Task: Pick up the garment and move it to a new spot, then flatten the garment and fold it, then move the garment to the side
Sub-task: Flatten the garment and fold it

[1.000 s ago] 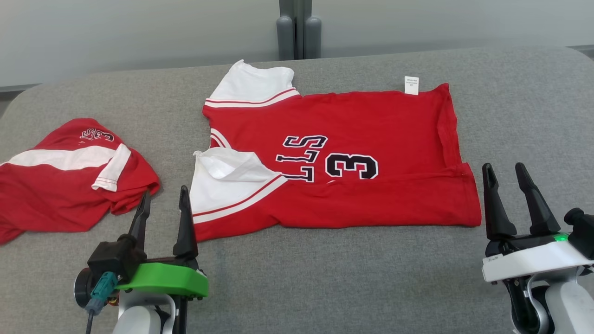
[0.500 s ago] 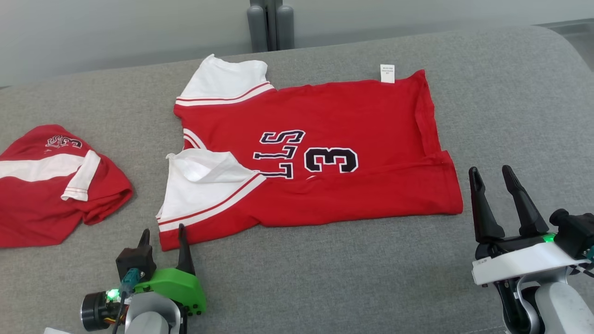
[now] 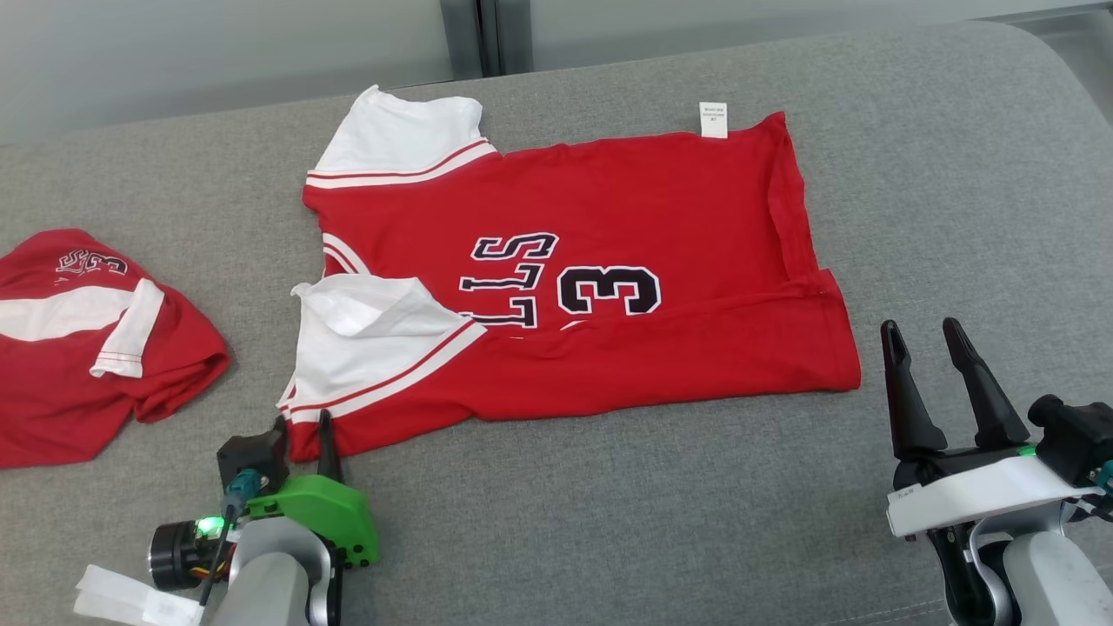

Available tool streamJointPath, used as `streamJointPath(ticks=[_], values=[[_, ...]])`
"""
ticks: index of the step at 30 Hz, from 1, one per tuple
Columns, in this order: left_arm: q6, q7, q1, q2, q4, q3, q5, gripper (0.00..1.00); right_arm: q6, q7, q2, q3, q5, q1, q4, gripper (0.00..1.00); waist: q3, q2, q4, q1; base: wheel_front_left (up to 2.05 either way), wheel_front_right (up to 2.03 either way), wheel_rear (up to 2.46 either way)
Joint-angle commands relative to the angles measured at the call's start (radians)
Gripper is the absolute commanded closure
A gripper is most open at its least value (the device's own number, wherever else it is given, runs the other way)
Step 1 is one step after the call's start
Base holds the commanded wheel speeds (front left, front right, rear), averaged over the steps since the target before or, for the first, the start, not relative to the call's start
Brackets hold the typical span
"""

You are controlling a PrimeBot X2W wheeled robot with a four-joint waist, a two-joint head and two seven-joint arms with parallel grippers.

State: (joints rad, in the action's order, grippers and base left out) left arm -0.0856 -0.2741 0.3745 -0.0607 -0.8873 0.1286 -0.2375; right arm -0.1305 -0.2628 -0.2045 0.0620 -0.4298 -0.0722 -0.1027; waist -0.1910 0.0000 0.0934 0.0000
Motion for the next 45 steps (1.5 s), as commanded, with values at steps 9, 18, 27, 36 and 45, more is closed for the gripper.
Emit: streamJointPath(ticks=[9,18,27,36,45], values=[[0.029,0.01,-0.038,0.003,0.221,0.019,0.035,1.0,0.0,0.034,0.054,-0.042,0.012,-0.067,-0.254,0.0,0.008,0.0,-0.07,0.0,0.0,0.0,0.0],[0.064,0.01,-0.105,0.007,0.371,0.081,0.066,1.0,0.0,0.042,0.083,-0.096,-0.017,-0.186,-0.553,0.0,0.02,0.0,-0.14,0.0,0.0,0.0,0.0],[0.06,0.01,-0.129,0.008,0.397,0.118,0.069,1.0,0.0,0.045,0.084,-0.072,-0.073,-0.245,-0.709,0.95,0.025,0.0,-0.167,0.0,0.0,0.0,0.0],[0.044,0.01,-0.17,0.004,0.321,0.121,0.068,1.0,0.0,0.009,0.022,-0.043,-0.063,-0.239,-0.719,1.0,0.073,0.0,-0.148,0.0,0.0,0.0,0.0],[0.048,0.01,-0.252,-0.001,0.3,0.104,0.043,1.0,0.001,0.061,-0.076,-0.015,-0.139,-0.149,-0.636,1.0,0.145,0.0,-0.134,0.0,0.0,0.0,0.0]])
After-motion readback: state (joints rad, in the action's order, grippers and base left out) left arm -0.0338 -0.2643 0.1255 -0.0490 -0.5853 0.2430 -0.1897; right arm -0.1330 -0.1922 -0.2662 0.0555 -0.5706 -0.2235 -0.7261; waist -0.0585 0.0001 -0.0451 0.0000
